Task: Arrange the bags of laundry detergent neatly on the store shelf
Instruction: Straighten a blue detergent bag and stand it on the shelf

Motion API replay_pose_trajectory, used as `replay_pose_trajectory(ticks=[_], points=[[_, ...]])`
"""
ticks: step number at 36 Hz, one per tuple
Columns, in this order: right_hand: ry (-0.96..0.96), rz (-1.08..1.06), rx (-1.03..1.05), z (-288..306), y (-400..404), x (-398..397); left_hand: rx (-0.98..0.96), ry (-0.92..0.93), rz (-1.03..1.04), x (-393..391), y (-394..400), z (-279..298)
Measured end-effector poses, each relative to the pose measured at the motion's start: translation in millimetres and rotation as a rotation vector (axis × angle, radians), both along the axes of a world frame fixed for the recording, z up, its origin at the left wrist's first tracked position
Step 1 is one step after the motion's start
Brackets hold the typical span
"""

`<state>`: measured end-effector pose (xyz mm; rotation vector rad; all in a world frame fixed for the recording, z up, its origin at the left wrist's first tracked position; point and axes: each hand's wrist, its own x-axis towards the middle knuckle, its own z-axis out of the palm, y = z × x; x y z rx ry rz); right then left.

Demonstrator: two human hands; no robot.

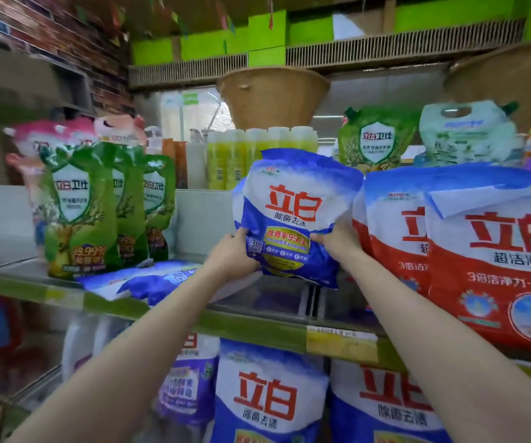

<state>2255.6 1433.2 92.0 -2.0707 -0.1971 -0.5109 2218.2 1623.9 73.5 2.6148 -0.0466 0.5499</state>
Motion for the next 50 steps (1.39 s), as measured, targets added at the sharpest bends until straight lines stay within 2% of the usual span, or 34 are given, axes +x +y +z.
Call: replay_pose_trajectory(ticks=[5, 9, 12, 15, 17, 21, 25, 27, 32, 36, 38, 43, 46, 50], points=[[0.056, -0.091, -0.177, -13, -1, 5, 0.084, 0.058, 0.093, -19, 19, -4], [0.052, -0.239, -0.315, -28, -3, 0, 0.191, -0.022, 0.220, -27, 35, -13], [0.056, -0.260, -0.190, -34, -6, -9, 0.220, -0.053, 0.289, -36, 46, -12], [-0.141, -0.268, -0.057, -38, -9, -22, 0.216, -0.077, 0.388, -47, 61, -13], [-0.253, -0.259, -0.042, -37, -7, -33, 0.194, -0.104, 0.464, -53, 77, -18], [-0.336, -0.072, -0.289, -35, 17, -45, -0.032, -0.096, 0.535, -61, 108, -29], [-0.132, 0.162, -0.432, -35, 55, -49, -0.155, -0.080, 0.569, -72, 124, -28], [-0.045, 0.206, -0.488, -37, 72, -48, -0.246, -0.058, 0.568, -79, 129, -32], [-0.012, 0.190, -0.509, -46, 102, -45, -0.882, -0.100, 0.464, -83, 131, -65], [-0.027, 0.165, -0.528, -54, 115, -42, -1.273, 0.095, 0.235, -78, 110, -62], [0.016, 0.171, -0.538, -51, 116, -41, -1.322, 0.117, 0.162, -75, 100, -51], [0.053, 0.150, -0.487, -39, 116, -39, -1.278, 0.056, 0.099, -76, 95, -43], [0.079, 0.110, -0.480, -40, 123, -38, -1.374, 0.055, 0.048, -84, 101, -52], [0.124, 0.093, -0.464, -40, 129, -36, -1.507, -0.040, -0.004, -80, 105, -63]])
